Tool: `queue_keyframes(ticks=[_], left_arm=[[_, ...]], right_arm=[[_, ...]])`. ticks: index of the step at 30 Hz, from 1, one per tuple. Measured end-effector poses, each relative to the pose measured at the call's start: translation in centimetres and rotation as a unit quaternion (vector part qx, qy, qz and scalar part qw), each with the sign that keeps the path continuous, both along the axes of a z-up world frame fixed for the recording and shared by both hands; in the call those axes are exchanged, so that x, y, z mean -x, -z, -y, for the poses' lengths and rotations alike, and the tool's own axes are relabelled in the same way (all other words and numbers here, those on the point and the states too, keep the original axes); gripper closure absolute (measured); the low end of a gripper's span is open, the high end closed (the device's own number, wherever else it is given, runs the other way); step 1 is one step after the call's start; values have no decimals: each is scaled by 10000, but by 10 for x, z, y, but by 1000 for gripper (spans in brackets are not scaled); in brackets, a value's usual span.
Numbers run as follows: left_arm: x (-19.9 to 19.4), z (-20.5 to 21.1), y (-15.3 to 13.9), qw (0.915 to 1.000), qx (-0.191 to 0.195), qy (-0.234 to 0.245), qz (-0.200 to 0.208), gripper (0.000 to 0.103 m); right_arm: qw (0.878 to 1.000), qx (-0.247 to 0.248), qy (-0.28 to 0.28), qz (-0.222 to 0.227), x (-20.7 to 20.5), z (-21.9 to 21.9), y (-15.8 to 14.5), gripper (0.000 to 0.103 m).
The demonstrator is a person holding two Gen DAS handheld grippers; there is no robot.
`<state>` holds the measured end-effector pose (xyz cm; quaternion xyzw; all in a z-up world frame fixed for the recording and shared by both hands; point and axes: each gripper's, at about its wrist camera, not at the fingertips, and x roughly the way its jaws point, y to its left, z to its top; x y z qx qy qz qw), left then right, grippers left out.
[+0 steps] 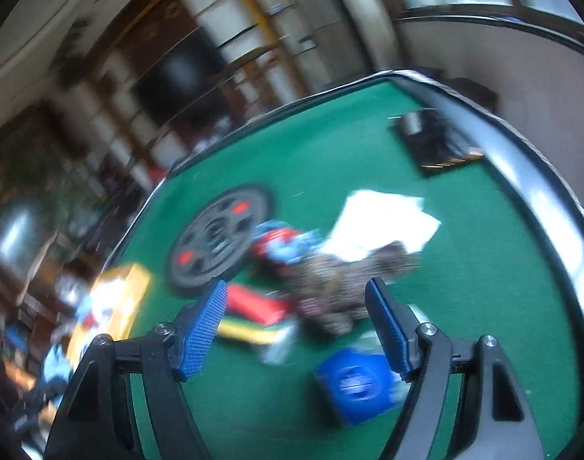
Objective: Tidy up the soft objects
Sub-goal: 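Carry blue cloth to tray with left while right grasps clear bag of coloured strips, then release blue cloth in tray with left while right carries strip bag into tray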
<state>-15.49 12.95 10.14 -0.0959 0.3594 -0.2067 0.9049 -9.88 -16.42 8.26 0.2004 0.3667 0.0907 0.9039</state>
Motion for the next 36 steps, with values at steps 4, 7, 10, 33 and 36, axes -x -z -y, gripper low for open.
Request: queue_keyframes(ticks=[4, 7, 10, 33, 36], left_arm=[[6, -43, 7, 9987, 32, -511, -72, 79], [11, -80, 14, 9947, 34, -1003, -201, 79], [16, -116, 21, 9881, -58, -1502, -336, 79], [4, -180, 28, 9617, -852, -2557, -492, 59], [11, -176, 18, 9653, -716, -2495, -294, 58]], right_arm=[[9869, 955, -1140, -630, -39, -68, 10, 30], [9739, 1496, -1411, -964, -64, -94, 24, 30], [9617, 1886, -1542, -1259, -81, -107, 41, 30], [9447, 2628, -1509, -1256, -53, -113, 51, 52], [9496, 2531, -1357, -1260, -52, -105, 48, 62]])
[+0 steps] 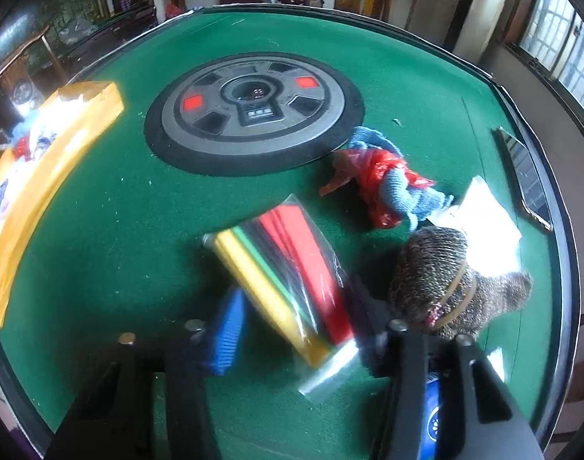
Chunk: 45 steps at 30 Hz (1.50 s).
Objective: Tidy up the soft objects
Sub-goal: 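Release blue cloth in tray with left while right carries strip bag into tray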
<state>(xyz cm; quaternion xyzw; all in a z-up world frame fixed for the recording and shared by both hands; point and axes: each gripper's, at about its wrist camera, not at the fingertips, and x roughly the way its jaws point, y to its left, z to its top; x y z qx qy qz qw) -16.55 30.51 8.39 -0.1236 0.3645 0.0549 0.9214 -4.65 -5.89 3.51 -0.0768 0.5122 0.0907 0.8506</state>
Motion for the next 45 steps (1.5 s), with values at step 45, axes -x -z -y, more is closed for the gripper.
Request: queue_keyframes(ticks=[45], left_arm=[[20, -27, 20, 9962, 869, -100, 13, 54]], right_arm=[[9788, -1731, -959, -523, 30, -246, -37, 67]])
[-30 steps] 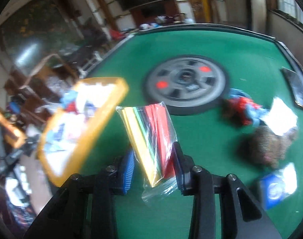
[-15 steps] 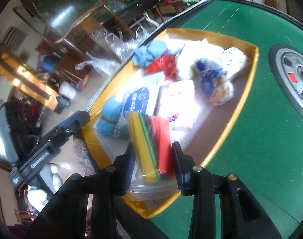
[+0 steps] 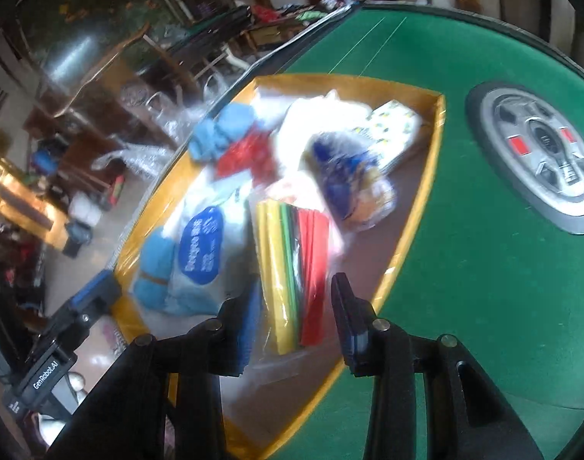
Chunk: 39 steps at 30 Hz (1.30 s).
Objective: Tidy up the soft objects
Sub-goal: 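Release blue cloth in tray with left while right carries strip bag into tray, then grasp red bag with blue towel with left while right grasps the knitted sock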
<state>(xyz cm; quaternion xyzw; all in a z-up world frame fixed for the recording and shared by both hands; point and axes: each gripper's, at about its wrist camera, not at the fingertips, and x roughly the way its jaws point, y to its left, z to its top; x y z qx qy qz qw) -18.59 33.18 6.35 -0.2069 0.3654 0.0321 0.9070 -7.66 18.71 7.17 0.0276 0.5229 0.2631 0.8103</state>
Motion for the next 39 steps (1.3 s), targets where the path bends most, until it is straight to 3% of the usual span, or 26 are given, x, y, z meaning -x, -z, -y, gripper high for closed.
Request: queue_keyframes(ticks=[4, 8, 11, 15, 18, 21, 23, 26, 28, 32, 36, 38, 39], left_arm=[[0, 4, 0, 10000, -25, 58, -17, 54], [1, 7, -1, 9999, -55, 95, -15, 54], [2, 7, -2, 10000, -76, 59, 20, 54], [3, 5, -4, 10000, -37, -17, 72, 54], [4, 8, -5, 9999, -82, 4, 76, 54], [5, 12, -7, 9997, -211, 14, 80, 54], [8, 17, -11, 9987, -497, -45, 116, 54], [10, 30, -17, 9927, -1179, -156, 209, 54], [10, 39, -21, 9900, -1382, -63, 288, 54], [9, 53, -26, 9899, -1309, 354, 402, 54], [6, 68, -31, 9893, -1255, 613, 424, 54], [4, 76, -32, 9892, -1187, 734, 446, 50], [3, 81, -32, 9891, -1149, 804, 459, 43]], right_arm=[[9998, -55, 131, 109, -5, 10, -7, 56], [9983, 222, 305, 436, -5, 13, -10, 54], [9983, -171, 244, 492, -3, 13, -14, 54], [9916, -1232, -383, 106, 1, 2, -18, 54], [9842, -1634, -629, -249, -2, -12, -10, 53], [9874, -1407, -563, -449, -11, -20, 8, 52], [9907, -1212, -365, -495, -13, -15, 18, 52], [9933, -1078, -83, -400, -11, 0, 19, 52], [9935, -1080, -45, -354, -9, 10, 14, 52], [9904, -1381, 36, 9, -1, 51, -7, 51], [9896, -1015, 643, 788, 9, 119, -30, 42], [9853, -751, 1100, 1073, 9, 162, -37, 40], [9821, -609, 1359, 1152, 7, 183, -39, 40]])
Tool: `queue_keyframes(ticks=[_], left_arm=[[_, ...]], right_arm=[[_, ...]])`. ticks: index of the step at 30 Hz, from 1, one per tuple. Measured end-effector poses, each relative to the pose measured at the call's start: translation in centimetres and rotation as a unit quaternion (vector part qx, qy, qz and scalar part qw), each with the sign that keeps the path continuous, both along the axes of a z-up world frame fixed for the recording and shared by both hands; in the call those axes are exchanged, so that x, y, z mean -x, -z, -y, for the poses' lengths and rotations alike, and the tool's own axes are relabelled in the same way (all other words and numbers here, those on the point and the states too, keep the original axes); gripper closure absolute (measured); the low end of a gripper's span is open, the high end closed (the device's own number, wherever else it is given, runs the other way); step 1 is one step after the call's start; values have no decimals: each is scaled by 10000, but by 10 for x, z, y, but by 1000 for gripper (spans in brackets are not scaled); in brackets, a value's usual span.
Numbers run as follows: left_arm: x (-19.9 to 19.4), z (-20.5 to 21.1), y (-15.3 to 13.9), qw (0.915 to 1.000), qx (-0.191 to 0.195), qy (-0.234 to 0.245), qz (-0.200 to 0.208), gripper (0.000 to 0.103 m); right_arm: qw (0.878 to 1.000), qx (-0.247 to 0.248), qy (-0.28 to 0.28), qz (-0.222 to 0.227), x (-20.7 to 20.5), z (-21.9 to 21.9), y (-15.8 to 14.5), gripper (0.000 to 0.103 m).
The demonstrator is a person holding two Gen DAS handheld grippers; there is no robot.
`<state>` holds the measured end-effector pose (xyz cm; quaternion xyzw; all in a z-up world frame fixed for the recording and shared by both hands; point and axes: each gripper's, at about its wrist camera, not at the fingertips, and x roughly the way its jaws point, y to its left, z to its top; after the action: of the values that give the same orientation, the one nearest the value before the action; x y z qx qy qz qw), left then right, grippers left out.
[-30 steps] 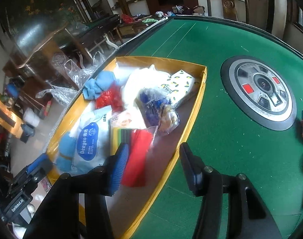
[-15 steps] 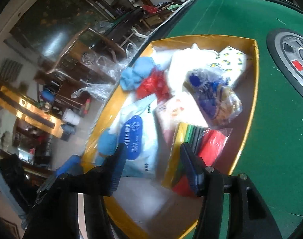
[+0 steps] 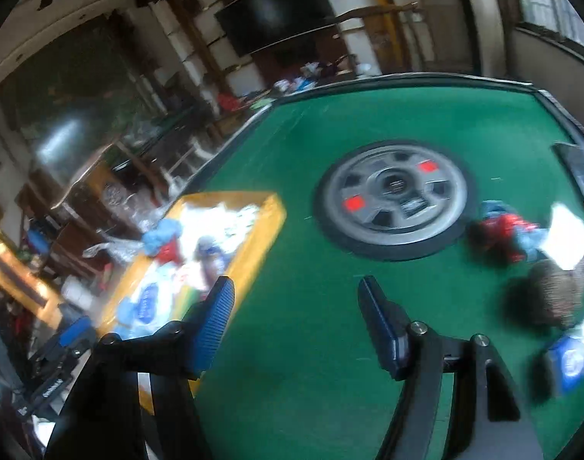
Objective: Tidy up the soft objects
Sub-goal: 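Grasp red bag with blue towel with left while right grasps the knitted sock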
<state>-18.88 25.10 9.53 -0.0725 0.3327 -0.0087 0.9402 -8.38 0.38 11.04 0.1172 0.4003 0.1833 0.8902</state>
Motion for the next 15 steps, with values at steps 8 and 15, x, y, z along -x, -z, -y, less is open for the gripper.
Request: queue_keyframes(ticks=[8, 15], left_arm=[[-11, 73, 5, 9958, -63, 878, -238, 40], [-2, 110, -2, 9915, -269, 1255, -222, 40]], right_arm=[[9862, 451, 1563, -292, -29, 139, 12, 40], [9825, 1149, 1230, -803, -99, 124, 38, 40]])
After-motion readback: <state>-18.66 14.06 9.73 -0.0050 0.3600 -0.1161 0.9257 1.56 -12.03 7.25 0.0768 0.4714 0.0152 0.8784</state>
